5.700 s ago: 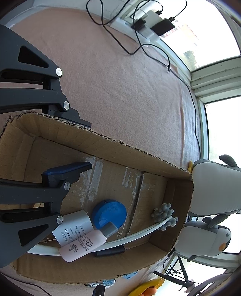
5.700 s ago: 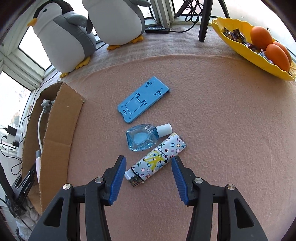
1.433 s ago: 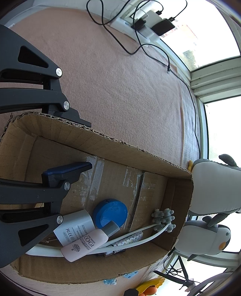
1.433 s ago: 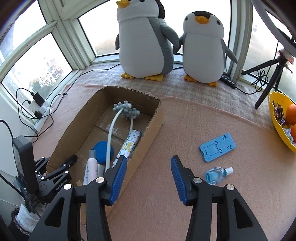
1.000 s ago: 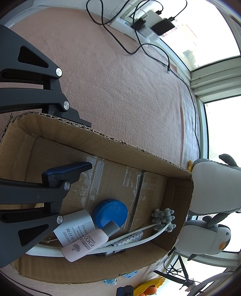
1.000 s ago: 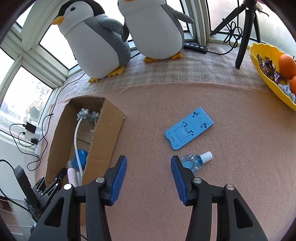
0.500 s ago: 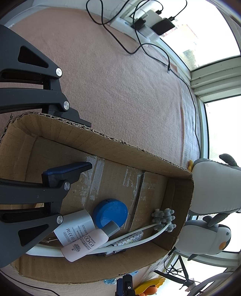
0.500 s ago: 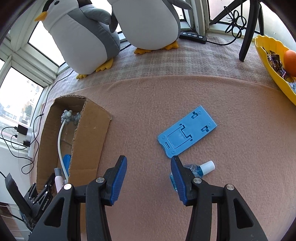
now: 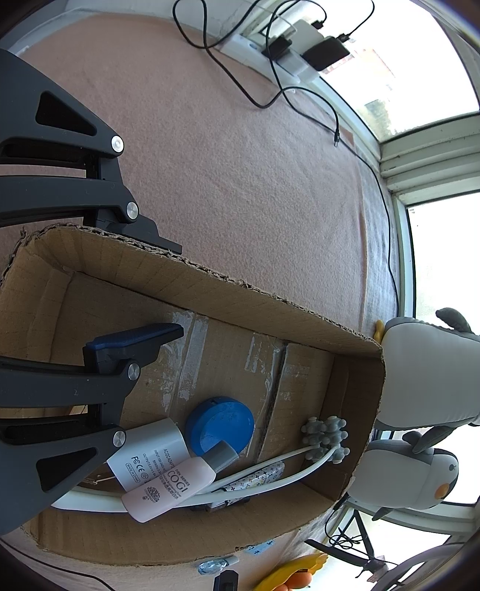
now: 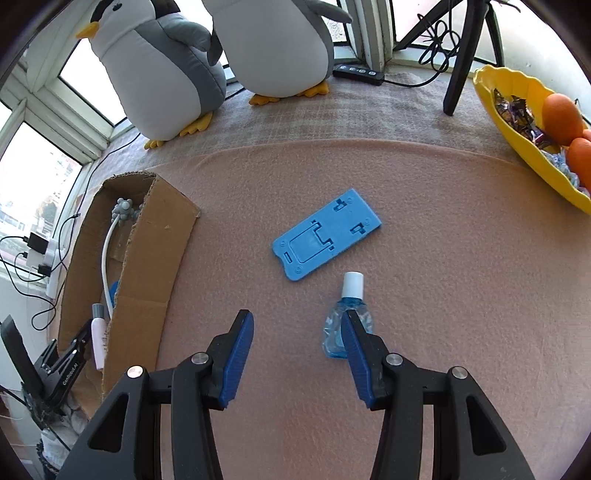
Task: Organize rigid objects
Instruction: 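Move the right gripper to the blue eye-drop bottle and grasp it, then carry the eye-drop bottle into the box and open the right gripper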
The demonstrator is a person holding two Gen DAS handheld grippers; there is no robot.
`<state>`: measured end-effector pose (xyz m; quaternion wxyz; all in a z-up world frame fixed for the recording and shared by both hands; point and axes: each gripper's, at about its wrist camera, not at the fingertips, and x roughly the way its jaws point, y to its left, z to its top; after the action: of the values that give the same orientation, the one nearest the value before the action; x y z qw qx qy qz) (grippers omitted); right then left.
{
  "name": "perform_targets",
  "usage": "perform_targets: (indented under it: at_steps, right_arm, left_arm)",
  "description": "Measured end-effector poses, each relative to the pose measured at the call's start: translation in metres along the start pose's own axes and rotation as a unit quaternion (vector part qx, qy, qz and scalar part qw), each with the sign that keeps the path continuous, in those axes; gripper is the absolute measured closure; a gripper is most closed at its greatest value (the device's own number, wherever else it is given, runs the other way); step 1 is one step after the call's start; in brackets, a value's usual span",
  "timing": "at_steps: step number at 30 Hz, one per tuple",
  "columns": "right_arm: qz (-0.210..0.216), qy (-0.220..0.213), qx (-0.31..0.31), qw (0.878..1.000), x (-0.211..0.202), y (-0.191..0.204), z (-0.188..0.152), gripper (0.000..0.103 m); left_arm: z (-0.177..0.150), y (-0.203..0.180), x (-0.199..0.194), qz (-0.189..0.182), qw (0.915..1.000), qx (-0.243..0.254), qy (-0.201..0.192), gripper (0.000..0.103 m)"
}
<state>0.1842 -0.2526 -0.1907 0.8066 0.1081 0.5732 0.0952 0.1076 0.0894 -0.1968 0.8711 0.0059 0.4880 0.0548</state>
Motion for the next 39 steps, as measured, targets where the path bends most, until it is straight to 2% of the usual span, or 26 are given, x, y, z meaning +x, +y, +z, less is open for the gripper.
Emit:
perform_targets:
  at_steps: [2, 4, 7, 9, 14, 20, 39]
  right_arm:
    - [-0.008, -0.013, 0.003, 1.0, -0.007, -0.005, -0.005, 0.058]
    - [-0.036, -0.019, -0.01, 0.999, -0.007, -0.004, -0.008, 0.058]
    - [-0.08, -0.011, -0.041, 0.996, 0.004, 0.0, -0.009, 0.058]
    - [-0.094, -0.002, -0.049, 0.994, 0.012, -0.001, -0.009, 0.058]
    - [-0.104, 0.009, -0.05, 0.993, 0.022, -0.007, -0.009, 0.06]
    - [-0.115, 0.01, -0.061, 0.991, 0.021, -0.008, -0.008, 0.075]
    - [-0.096, -0.009, -0.067, 0.993, 0.009, -0.008, -0.015, 0.076]
  left_arm:
    - [0.0, 0.0, 0.0, 0.0, 1.0, 0.0, 0.0, 0.068]
    - [0.0, 0.0, 0.0, 0.0, 1.0, 0.0, 0.0, 0.068]
    - [0.0, 0.001, 0.0, -0.001, 1.0, 0.0, 0.0, 0.068]
    - [-0.001, 0.001, 0.0, -0.001, 1.0, 0.0, 0.0, 0.068]
    - [-0.001, 0.001, 0.0, -0.001, 1.0, 0.0, 0.001, 0.068]
    - [0.0, 0.001, 0.0, -0.001, 1.0, 0.0, 0.001, 0.068]
    - [-0.001, 0.001, 0.0, -0.001, 1.0, -0.001, 0.001, 0.068]
